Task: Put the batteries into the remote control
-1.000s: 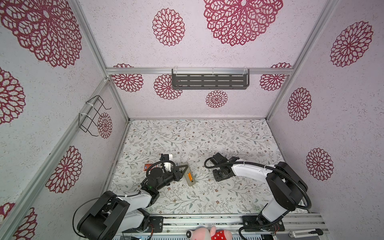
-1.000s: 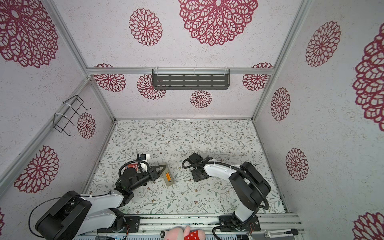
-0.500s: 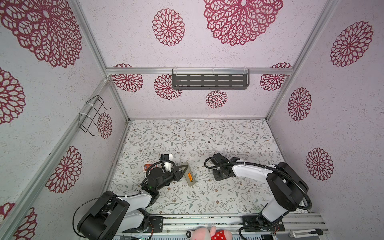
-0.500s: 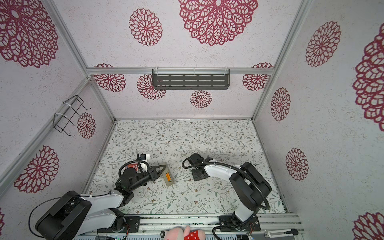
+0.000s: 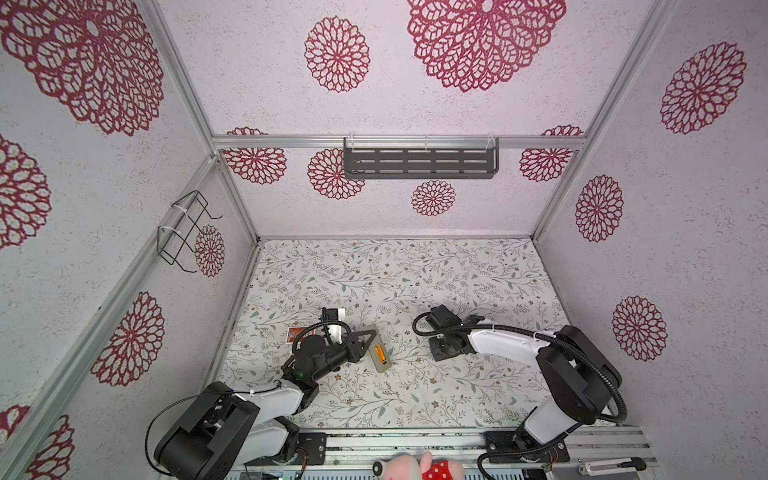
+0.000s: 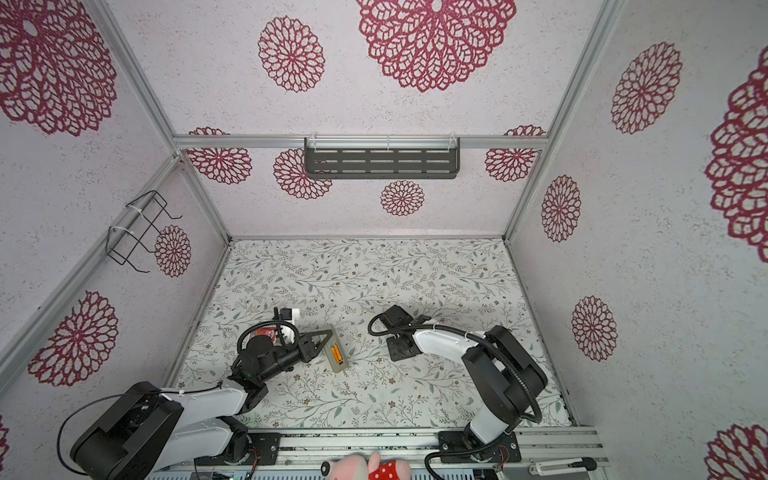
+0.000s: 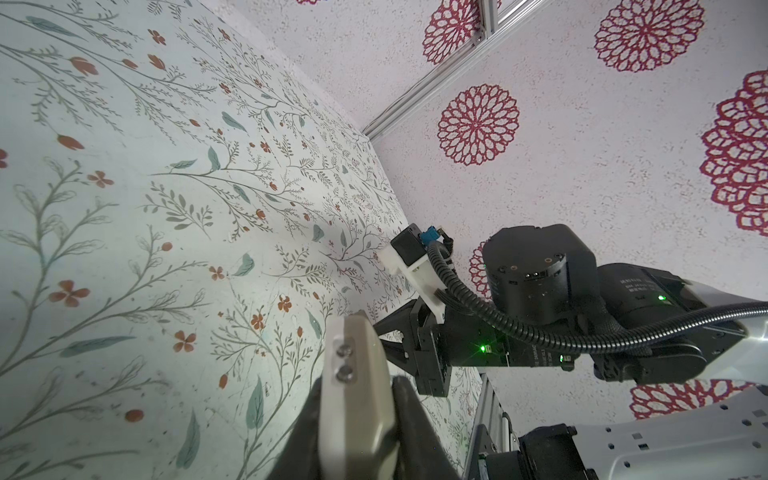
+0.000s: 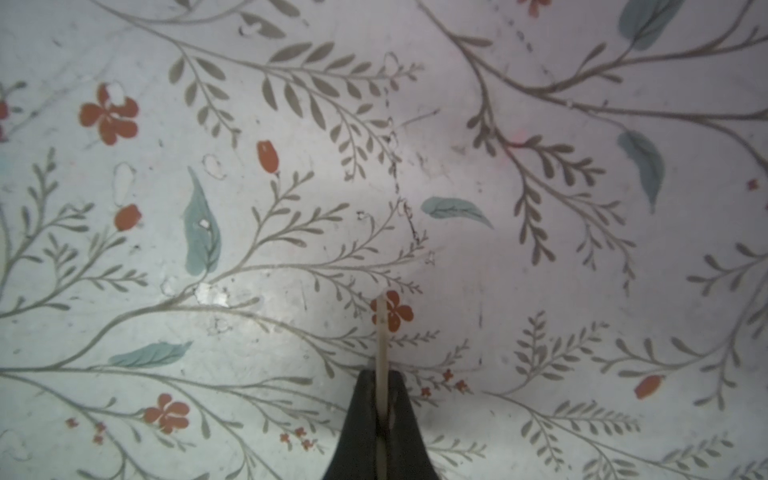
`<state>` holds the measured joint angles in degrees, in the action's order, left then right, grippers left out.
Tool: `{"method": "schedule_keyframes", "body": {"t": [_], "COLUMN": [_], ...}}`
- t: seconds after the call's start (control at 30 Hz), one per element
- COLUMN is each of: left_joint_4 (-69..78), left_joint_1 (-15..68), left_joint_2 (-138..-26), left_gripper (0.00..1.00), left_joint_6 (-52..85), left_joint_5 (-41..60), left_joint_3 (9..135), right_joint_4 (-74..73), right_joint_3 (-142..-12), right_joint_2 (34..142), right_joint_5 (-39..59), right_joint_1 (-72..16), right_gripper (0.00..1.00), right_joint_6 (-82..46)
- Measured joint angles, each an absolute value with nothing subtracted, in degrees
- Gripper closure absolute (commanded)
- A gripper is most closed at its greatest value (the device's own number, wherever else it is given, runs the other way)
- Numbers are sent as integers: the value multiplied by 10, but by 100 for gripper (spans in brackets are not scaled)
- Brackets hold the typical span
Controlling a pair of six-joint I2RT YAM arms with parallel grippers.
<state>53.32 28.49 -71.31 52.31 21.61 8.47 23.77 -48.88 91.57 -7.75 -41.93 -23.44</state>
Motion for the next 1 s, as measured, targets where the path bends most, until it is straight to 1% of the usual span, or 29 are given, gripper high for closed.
{"method": "schedule_keyframes", "body": {"t": [0.27, 0.33, 0.67, 0.87, 1.0], "left_joint_4": [500, 491, 395, 328, 304], "left_joint_1": [285, 285, 285, 285, 285], "left_joint_2": [-670, -656, -572, -511, -493], "left_gripper": [100, 100, 100, 100, 100], "left_joint_6": [521, 520, 496, 477, 469], "left_joint_5": [218, 217, 195, 178, 171], "left_joint_3": [93, 96, 97, 97, 97], "right_joint_4": [212, 201, 137, 108, 95], "right_joint_3": [-463, -466, -470, -470, -470], "right_joint_2": [821, 815, 891, 903, 913], "right_joint_5": [-20, -6, 60, 88, 98], "right_joint_1": [-442, -454, -511, -518, -518], "right_gripper": [100, 100, 100, 100, 100], "right_joint_6": [-202, -195, -185, -185, -184]}}
